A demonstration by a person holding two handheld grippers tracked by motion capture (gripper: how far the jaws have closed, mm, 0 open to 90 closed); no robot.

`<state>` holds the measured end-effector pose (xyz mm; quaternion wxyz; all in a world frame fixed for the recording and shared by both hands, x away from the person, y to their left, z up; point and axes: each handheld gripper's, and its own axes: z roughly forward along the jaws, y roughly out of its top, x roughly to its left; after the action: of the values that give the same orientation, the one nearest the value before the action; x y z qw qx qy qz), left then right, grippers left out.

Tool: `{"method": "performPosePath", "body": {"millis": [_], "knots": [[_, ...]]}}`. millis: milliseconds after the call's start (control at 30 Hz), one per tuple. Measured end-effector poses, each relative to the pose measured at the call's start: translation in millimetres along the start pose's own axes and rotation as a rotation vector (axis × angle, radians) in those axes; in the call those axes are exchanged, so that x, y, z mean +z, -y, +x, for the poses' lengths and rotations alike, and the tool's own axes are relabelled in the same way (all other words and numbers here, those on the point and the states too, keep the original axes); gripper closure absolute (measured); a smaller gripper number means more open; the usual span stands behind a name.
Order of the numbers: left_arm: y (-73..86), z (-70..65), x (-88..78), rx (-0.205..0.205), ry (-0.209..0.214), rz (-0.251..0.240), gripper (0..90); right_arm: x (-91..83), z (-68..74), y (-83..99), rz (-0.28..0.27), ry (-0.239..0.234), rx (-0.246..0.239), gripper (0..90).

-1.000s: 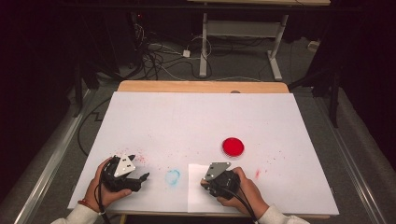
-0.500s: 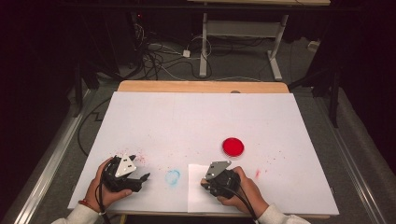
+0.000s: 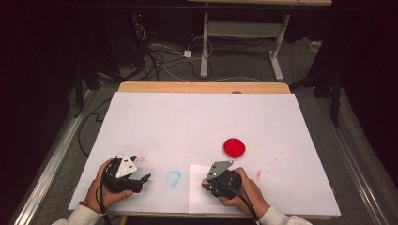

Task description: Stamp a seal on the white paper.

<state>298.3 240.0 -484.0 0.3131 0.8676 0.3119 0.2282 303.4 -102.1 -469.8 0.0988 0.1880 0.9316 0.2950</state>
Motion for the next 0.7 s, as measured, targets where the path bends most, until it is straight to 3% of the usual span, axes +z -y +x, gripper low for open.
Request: {"method": "performPosePath", "body": {"millis": [467,700], "knots": [[0.6,1.9,0.0,-0.006,-0.002,-0.001,18.3,-0.4,-1.0,0.2,-0.006,-0.007,0.003,76.2],[0.4,1.5,-0.1,-0.002,-0.003,0.000,18.2,-2.7,0.2,-2.4,-0.005,0.021,0.004,76.1]]}}
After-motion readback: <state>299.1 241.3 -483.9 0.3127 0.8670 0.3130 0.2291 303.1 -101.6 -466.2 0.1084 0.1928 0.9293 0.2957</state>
